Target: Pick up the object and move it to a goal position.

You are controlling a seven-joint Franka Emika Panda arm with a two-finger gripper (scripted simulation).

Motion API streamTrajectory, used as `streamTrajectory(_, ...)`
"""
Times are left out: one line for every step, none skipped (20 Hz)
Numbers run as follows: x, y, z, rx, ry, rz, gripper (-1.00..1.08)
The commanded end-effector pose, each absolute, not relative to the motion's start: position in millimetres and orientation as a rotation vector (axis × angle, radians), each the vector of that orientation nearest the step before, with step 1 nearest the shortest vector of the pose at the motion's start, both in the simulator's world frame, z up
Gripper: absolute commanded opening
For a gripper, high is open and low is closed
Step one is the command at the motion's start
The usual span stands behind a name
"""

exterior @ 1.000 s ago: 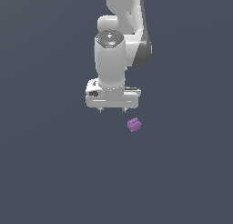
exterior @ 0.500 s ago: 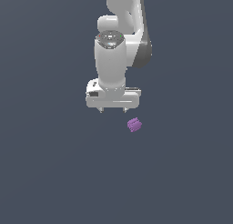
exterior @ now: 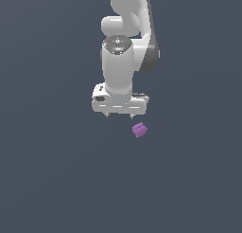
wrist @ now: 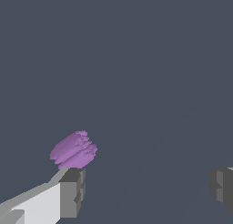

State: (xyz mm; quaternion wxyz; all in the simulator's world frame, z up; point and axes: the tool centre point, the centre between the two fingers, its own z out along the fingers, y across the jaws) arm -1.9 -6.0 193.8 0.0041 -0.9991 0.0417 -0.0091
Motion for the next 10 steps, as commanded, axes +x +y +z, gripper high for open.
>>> streamTrajectory(-2,-2,190,-3.127,0.178,-0.027,1.0)
streamTrajectory(-2,0,189,-3.125,0.201,-0.026,1.0)
streamTrajectory(-3,1,187,-3.123,0.225,-0.025,1.0)
streamTrajectory(-3,3,185,-3.121,0.25,-0.025,1.0)
streamTrajectory(-3,5,183,-3.118,0.278,-0.024,1.0)
streamTrajectory(-3,8,181,-3.115,0.307,-0.023,1.0)
streamTrajectory(-4,10,179,-3.112,0.337,-0.022,1.0)
streamTrajectory(-4,12,176,-3.108,0.37,-0.021,1.0)
streamTrajectory(-4,15,174,-3.103,0.404,-0.02,1.0)
streamTrajectory(-5,18,171,-3.098,0.438,-0.019,1.0)
